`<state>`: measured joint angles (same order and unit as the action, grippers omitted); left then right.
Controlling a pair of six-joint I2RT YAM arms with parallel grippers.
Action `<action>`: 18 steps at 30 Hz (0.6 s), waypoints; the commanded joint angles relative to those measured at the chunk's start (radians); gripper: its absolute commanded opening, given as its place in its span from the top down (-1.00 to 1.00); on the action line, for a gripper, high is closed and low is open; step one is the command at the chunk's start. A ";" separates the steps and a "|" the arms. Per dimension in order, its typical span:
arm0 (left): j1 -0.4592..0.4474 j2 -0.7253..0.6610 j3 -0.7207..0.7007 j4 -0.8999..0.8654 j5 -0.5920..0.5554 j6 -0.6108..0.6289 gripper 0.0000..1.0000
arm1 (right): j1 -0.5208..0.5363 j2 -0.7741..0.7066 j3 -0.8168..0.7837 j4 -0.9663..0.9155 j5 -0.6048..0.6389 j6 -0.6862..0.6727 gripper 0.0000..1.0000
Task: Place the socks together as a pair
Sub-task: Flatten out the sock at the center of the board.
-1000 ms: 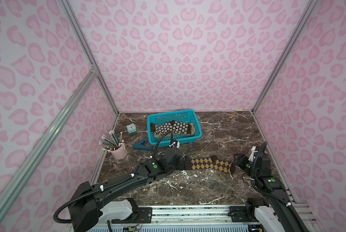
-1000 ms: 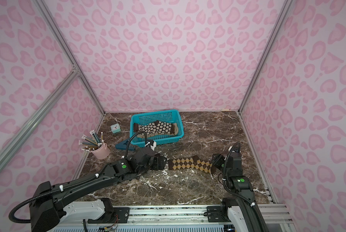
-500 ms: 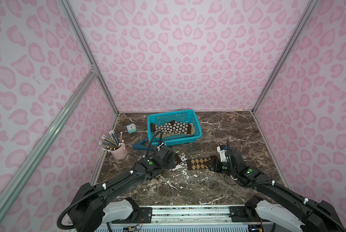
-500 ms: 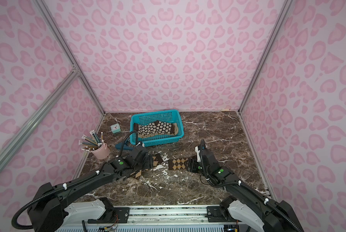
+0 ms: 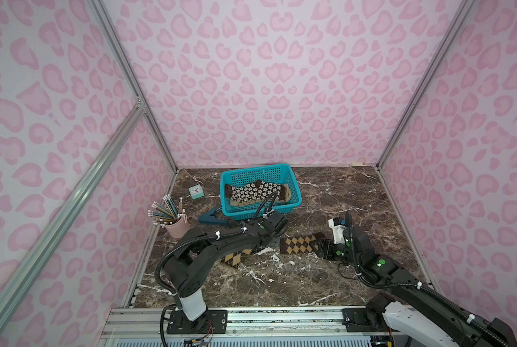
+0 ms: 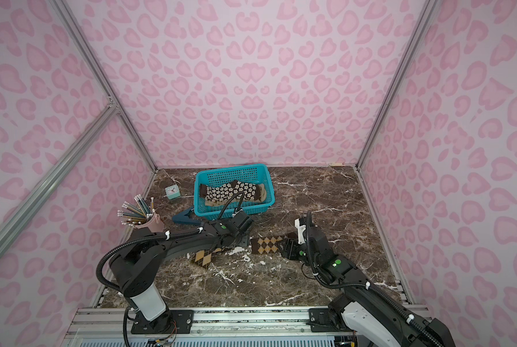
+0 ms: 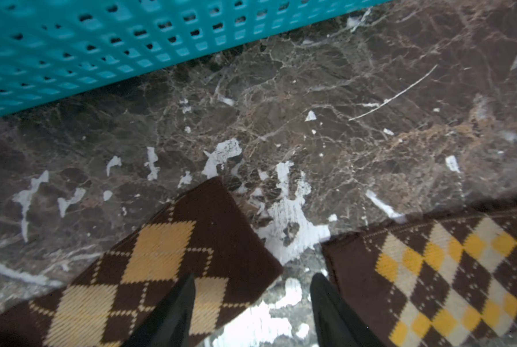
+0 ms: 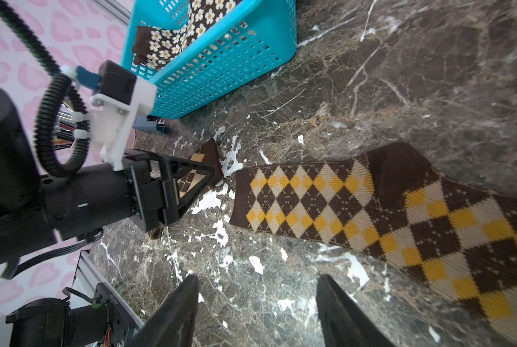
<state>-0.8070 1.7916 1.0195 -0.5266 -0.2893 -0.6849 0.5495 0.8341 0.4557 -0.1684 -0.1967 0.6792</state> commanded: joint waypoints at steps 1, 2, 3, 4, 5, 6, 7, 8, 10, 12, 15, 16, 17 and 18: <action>0.000 0.037 0.015 0.050 -0.014 0.003 -0.22 | -0.001 -0.027 -0.002 -0.012 0.019 -0.010 -0.32; 0.002 0.049 0.009 0.053 -0.015 0.002 -0.22 | -0.002 -0.034 -0.002 -0.014 0.022 -0.010 -0.32; 0.006 0.061 -0.001 0.060 -0.013 -0.001 -0.17 | -0.005 -0.041 -0.003 -0.016 0.022 -0.010 -0.32; 0.009 0.067 -0.012 0.071 -0.009 -0.002 -0.15 | -0.006 -0.046 -0.005 -0.017 0.022 -0.010 -0.32; 0.013 0.071 -0.028 0.083 -0.004 -0.004 -0.11 | -0.008 -0.052 -0.006 -0.017 0.022 -0.012 -0.32; 0.016 0.076 -0.039 0.090 -0.001 -0.005 -0.06 | -0.008 -0.056 -0.008 -0.017 0.023 -0.012 -0.32; 0.017 0.080 -0.047 0.094 -0.001 -0.004 0.00 | -0.009 -0.060 -0.010 -0.019 0.024 -0.013 -0.32; 0.017 0.084 -0.051 0.093 -0.003 -0.003 0.07 | -0.012 -0.064 -0.010 -0.020 0.026 -0.013 -0.32; 0.018 0.086 -0.057 0.099 -0.003 0.000 0.19 | -0.015 -0.071 -0.012 -0.022 0.028 -0.015 -0.32; 0.018 0.080 -0.056 0.101 0.000 0.006 0.46 | -0.019 -0.078 -0.012 -0.025 0.032 -0.015 -0.32; -0.003 0.036 -0.047 0.099 0.015 0.019 0.82 | -0.023 -0.093 -0.011 -0.034 0.034 -0.015 -0.32; -0.013 0.017 -0.038 0.091 0.020 0.020 0.92 | -0.025 -0.097 -0.011 -0.038 0.035 -0.015 -0.31; -0.030 -0.005 -0.026 0.084 0.026 0.023 0.93 | -0.026 -0.102 -0.012 -0.041 0.038 -0.015 -0.31; -0.051 -0.026 -0.008 0.075 0.030 0.024 0.93 | -0.028 -0.105 -0.012 -0.045 0.041 -0.015 -0.31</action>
<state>-0.8253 1.8114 0.9794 -0.4534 -0.2996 -0.6716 0.5262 0.7387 0.4423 -0.2020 -0.1741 0.6724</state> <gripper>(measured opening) 0.050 0.655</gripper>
